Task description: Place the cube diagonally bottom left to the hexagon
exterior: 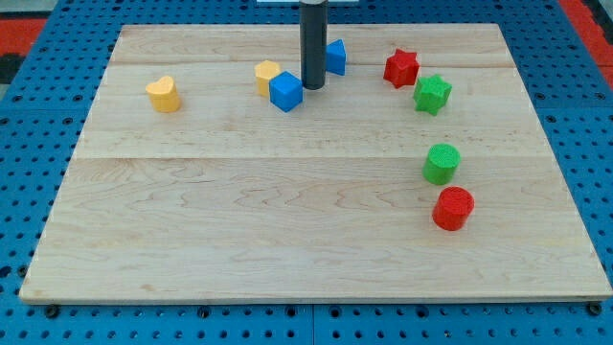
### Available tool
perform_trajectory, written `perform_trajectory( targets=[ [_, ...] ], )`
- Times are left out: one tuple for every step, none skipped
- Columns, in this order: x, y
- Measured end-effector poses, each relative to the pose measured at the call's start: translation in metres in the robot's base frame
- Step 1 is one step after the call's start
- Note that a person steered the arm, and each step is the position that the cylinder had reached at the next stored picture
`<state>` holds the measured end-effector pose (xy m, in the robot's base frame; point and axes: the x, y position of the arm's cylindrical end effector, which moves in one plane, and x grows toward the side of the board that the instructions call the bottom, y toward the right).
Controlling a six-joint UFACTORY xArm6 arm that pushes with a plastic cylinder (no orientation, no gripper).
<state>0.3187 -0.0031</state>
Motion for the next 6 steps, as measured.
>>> perform_trajectory(
  targets=[
    [-0.002, -0.018],
    [-0.022, -0.018],
    [0.026, -0.018],
    [0.045, -0.020],
    [0.029, -0.017],
    [-0.008, -0.017]
  ],
)
